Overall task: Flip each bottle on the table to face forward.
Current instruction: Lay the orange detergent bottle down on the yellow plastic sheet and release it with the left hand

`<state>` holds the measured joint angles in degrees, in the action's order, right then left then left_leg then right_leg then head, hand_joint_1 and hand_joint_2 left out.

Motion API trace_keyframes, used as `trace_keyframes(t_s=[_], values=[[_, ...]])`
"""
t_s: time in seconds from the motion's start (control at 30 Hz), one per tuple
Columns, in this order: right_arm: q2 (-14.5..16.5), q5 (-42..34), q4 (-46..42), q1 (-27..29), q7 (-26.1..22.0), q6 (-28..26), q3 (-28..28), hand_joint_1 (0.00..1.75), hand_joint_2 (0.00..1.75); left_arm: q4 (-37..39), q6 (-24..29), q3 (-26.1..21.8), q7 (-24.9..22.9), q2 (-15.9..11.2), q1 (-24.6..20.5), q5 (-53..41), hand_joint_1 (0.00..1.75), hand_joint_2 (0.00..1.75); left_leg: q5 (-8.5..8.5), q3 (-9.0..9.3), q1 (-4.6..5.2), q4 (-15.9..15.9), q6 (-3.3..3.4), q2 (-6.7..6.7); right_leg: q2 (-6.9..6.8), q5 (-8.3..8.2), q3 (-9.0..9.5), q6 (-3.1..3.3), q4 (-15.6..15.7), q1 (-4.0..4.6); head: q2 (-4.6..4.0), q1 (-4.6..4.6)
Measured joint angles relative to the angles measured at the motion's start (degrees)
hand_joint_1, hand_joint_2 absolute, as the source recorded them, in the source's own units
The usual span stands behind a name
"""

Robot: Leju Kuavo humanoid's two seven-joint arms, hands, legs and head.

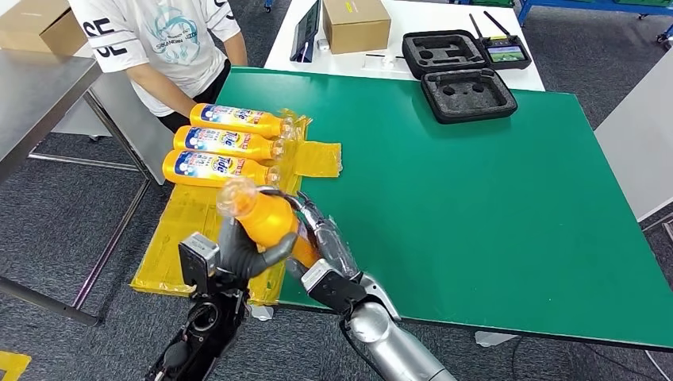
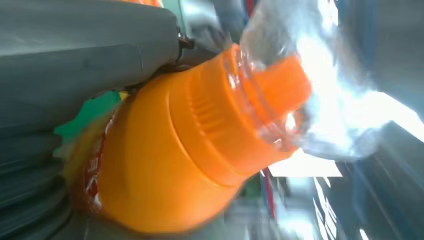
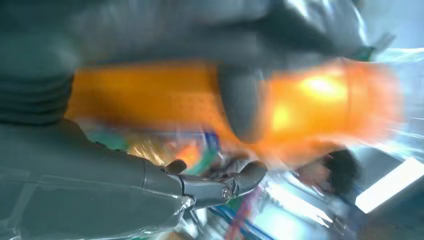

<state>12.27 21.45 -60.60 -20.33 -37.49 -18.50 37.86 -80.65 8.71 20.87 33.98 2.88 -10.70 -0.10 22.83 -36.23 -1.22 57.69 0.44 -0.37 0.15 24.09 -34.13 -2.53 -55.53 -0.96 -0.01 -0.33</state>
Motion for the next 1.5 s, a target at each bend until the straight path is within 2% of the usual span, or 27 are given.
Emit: trace_keyframes(t_s=[0.17, 0.37, 0.63, 0.8, 0.93, 1.07, 1.2, 1.27, 1.37, 1.5], values=[[-0.58, 1.36, -4.29, 0.63, -0.47, -3.13, 0.53, 0.0, 0.0, 2.13, 7.15, -5.6, 1.33, -1.11, -0.55, -2.49, 1.61, 1.75, -0.03, 0.04, -0.03, 0.0, -0.03, 0.12, 0.15, 0.0, -0.05, 0.02, -0.01, 0.02, 0.01, -0.03], [-1.38, 2.53, -7.64, 2.06, -0.56, -4.54, 1.93, 0.0, 0.0, 3.49, 10.96, -9.3, 2.0, -1.94, -0.42, -3.93, 1.68, 1.75, 0.0, 0.01, -0.02, 0.0, -0.03, 0.11, 0.16, 0.01, -0.06, 0.02, -0.01, 0.0, 0.01, -0.03], [-1.83, 2.08, -10.1, 2.73, -0.41, -4.29, 2.85, 0.0, 0.0, 4.0, 12.29, -11.17, 1.95, -2.49, -0.19, -4.28, 1.66, 1.75, 0.0, -0.01, -0.02, 0.0, -0.03, 0.12, 0.16, 0.01, -0.07, 0.02, -0.01, 0.0, 0.01, -0.03], [-1.97, 1.95, -10.84, 2.88, -0.4, -4.12, 3.25, 0.0, 0.0, 4.04, 13.07, -11.55, 2.02, -2.79, -0.17, -5.07, 1.74, 1.75, -0.01, -0.01, -0.02, 0.0, -0.03, 0.12, 0.16, 0.01, -0.07, 0.02, -0.01, 0.01, 0.01, -0.03], [-2.28, 0.81, -11.72, 3.54, -0.72, -4.28, 3.26, 0.0, 0.0, 3.37, 16.03, -11.66, -0.28, -3.95, -0.6, -12.66, 1.75, 1.75, -0.01, -0.01, -0.02, 0.0, -0.04, 0.12, 0.16, 0.01, -0.1, 0.02, -0.01, 0.01, 0.01, -0.02], [-2.42, -1.52, -14.6, 5.25, -2.08, -6.67, 3.23, 0.0, 0.0, 2.54, 17.37, -11.29, -8.3, -7.15, -3.72, -31.74, 1.75, 1.75, -0.01, -0.01, -0.03, 0.0, -0.04, 0.11, 0.16, 0.01, -0.11, 0.02, -0.02, 0.01, 0.01, -0.03], [-2.74, -3.4, -17.35, 6.42, -2.37, -8.56, 3.23, 0.0, 0.0, 2.46, 16.93, -10.79, -12.6, -9.61, -7.29, -41.41, 1.75, 1.75, -0.02, 0.01, -0.03, 0.0, -0.04, 0.16, 0.19, -0.01, -0.14, 0.03, -0.02, 0.01, 0.01, -0.03], [-2.97, -5.92, -18.74, 6.88, -2.38, -10.06, 3.23, 0.0, 0.0, 2.78, 15.86, -9.54, -15.51, -11.37, -9.19, -50.17, 1.75, 1.75, -0.04, 0.0, -0.03, 0.0, -0.04, 0.14, 0.16, -0.01, -0.15, 0.03, -0.02, 0.01, 0.01, -0.02], [-3.27, -10.34, -20.21, 7.27, -2.39, -10.96, 3.17, 0.0, 0.0, 4.27, 9.2, -5.9, -18.95, -15.56, -13.33, -63.15, 1.75, 1.75, -0.04, 0.0, -0.03, 0.0, -0.05, 0.16, 0.19, -0.02, -0.13, 0.03, -0.03, 0.01, 0.01, -0.02], [-3.75, -12.61, -20.96, 7.94, -2.39, -10.32, 3.02, 0.0, 0.0, 6.97, -1.44, -0.29, -18.92, -21.78, -17.55, -67.11, 1.75, 1.75, -0.05, 0.02, -0.03, 0.0, -0.06, 0.3, 0.34, -0.04, -0.18, 0.03, -0.03, 0.02, 0.01, -0.03]])
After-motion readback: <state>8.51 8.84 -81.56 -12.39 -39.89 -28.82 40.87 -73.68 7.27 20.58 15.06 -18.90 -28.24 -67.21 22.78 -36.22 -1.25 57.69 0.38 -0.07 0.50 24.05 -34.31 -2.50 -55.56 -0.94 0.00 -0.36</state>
